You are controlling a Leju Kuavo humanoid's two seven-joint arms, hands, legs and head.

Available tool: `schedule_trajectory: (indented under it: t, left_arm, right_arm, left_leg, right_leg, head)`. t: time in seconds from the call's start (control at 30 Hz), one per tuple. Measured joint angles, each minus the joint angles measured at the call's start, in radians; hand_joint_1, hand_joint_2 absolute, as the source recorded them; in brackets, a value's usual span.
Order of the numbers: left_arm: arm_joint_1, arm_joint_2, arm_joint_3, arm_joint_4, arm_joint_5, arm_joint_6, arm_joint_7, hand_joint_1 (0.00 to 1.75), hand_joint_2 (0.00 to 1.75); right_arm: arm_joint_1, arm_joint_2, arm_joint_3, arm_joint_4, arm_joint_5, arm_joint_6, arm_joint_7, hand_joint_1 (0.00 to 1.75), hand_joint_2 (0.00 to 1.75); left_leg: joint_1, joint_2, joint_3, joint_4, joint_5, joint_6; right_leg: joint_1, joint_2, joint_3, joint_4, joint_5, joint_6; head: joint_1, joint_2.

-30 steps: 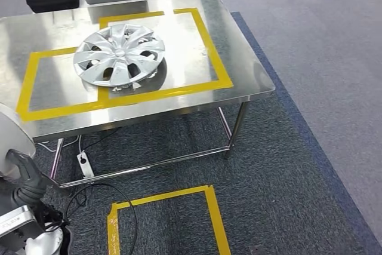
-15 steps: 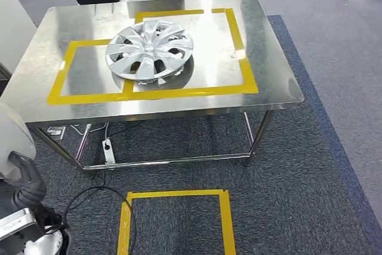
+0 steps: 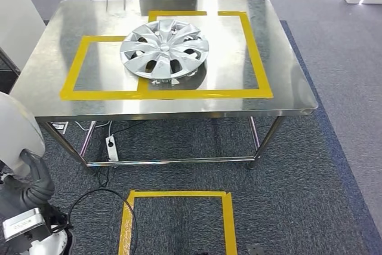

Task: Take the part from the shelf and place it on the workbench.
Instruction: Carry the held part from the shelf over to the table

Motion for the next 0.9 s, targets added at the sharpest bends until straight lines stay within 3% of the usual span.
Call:
schedule_trajectory:
  t: [0.07,0.13,0.23,0.3,0.4,0.43,0.47,0.5,0.57,0.63,0.8,0.83,0.9]
  left_arm:
    - [0.000,0.004,-0.004,0.000,0.001,0.000,0.004,1.75,1.75]
    - [0.001,0.008,-0.008,0.000,0.001,0.000,0.006,1.75,1.75]
    - [0.002,0.013,-0.012,0.000,0.001,0.000,0.006,1.75,1.75]
    - [0.002,0.017,-0.014,0.000,0.001,0.000,0.007,1.75,1.75]
    - [0.004,0.024,-0.015,0.000,0.002,0.000,0.008,1.75,1.75]
    - [0.005,0.026,-0.015,0.000,0.003,0.000,0.009,1.75,1.75]
    - [0.007,0.028,-0.015,0.000,0.003,0.000,0.009,1.75,1.75]
    - [0.007,0.029,-0.016,0.000,0.004,0.000,0.009,1.75,1.75]
    - [0.008,0.032,-0.017,0.000,0.004,0.000,0.009,1.75,1.75]
    - [0.007,0.034,-0.019,0.000,0.004,0.000,0.010,1.75,1.75]
    - [0.007,0.037,-0.023,0.000,0.004,0.000,0.011,1.75,1.75]
    - [0.006,0.037,-0.025,0.000,0.004,0.000,0.011,1.75,1.75]
    - [0.006,0.038,-0.027,0.000,0.004,0.000,0.011,1.75,1.75]
  right_arm:
    - [0.000,0.000,0.000,0.000,0.000,-0.001,-0.002,0.00,0.00]
    - [-0.002,-0.001,0.000,0.000,0.001,-0.002,-0.003,0.00,0.00]
    - [-0.001,-0.002,0.000,0.000,0.001,-0.003,-0.004,0.00,0.00]
    - [0.000,-0.002,0.000,0.000,0.000,-0.003,-0.004,0.00,0.00]
    - [-0.001,-0.002,0.000,0.000,0.000,-0.003,-0.004,0.00,0.00]
    - [0.000,-0.002,0.000,0.000,0.000,-0.003,-0.004,0.00,0.00]
    - [0.000,-0.002,0.000,0.000,0.000,-0.003,-0.004,0.00,0.00]
    - [0.000,-0.002,0.000,0.000,0.000,-0.003,-0.004,0.00,0.00]
    - [0.000,-0.002,0.000,0.000,0.000,-0.003,-0.004,0.00,0.00]
    - [-0.001,-0.002,0.000,0.000,0.000,-0.003,-0.004,0.00,0.00]
    - [-0.004,-0.002,0.000,0.000,0.000,-0.004,-0.004,0.00,0.00]
    - [-0.004,-0.002,0.000,0.000,0.000,-0.004,-0.005,0.00,0.00]
    - [-0.003,-0.002,0.000,0.000,0.000,-0.004,-0.006,0.00,0.00]
  left_leg:
    - [-0.001,-0.005,0.004,0.003,-0.005,-0.005]
    - [-0.004,-0.008,0.003,0.008,-0.010,-0.014]
    - [-0.003,-0.008,0.002,0.010,-0.012,-0.028]
    - [-0.001,-0.006,-0.010,0.044,-0.034,-0.039]
    - [0.004,-0.003,-0.096,0.224,-0.112,-0.052]
    - [0.005,-0.003,-0.127,0.277,-0.124,-0.054]
    - [0.006,-0.002,-0.143,0.299,-0.118,-0.055]
    - [0.007,-0.002,-0.140,0.281,-0.092,-0.054]
    - [0.006,0.001,-0.088,0.158,-0.013,-0.048]
    - [0.002,0.005,-0.040,0.052,0.021,-0.039]
    - [0.002,0.002,-0.020,0.014,0.006,-0.015]
    - [0.004,0.001,-0.014,0.009,0.003,-0.009]
    - [0.003,0.002,-0.008,0.008,-0.007,0.001]
  right_leg:
    - [0.000,0.002,0.059,-0.135,0.074,-0.005]
    - [0.002,0.006,0.108,-0.231,0.102,-0.013]
    - [0.003,0.007,0.119,-0.246,0.099,-0.027]
    - [0.000,0.005,0.127,-0.252,0.100,-0.038]
    - [-0.002,0.000,0.138,-0.254,0.094,-0.048]
    - [-0.002,-0.001,0.141,-0.254,0.091,-0.049]
    - [-0.001,-0.002,0.145,-0.254,0.087,-0.049]
    - [-0.001,-0.002,0.150,-0.254,0.084,-0.049]
    - [-0.001,-0.001,0.161,-0.254,0.074,-0.045]
    - [0.002,-0.001,0.166,-0.253,0.064,-0.035]
    - [0.002,-0.004,0.161,-0.237,0.039,-0.007]
    - [0.002,-0.002,0.141,-0.197,0.019,-0.004]
    - [0.001,0.000,0.061,-0.062,-0.032,-0.001]
  head:
    - [0.000,0.000]
    - [-0.001,0.000]
    - [-0.001,0.000]
    - [-0.004,0.000]
    - [-0.008,0.000]
    - [-0.008,0.000]
    - [-0.008,0.000]
    - [-0.008,0.000]
    - [-0.007,0.000]
    - [-0.008,0.000]
    - [-0.002,0.000]
    - [0.000,0.000]
    - [0.003,0.000]
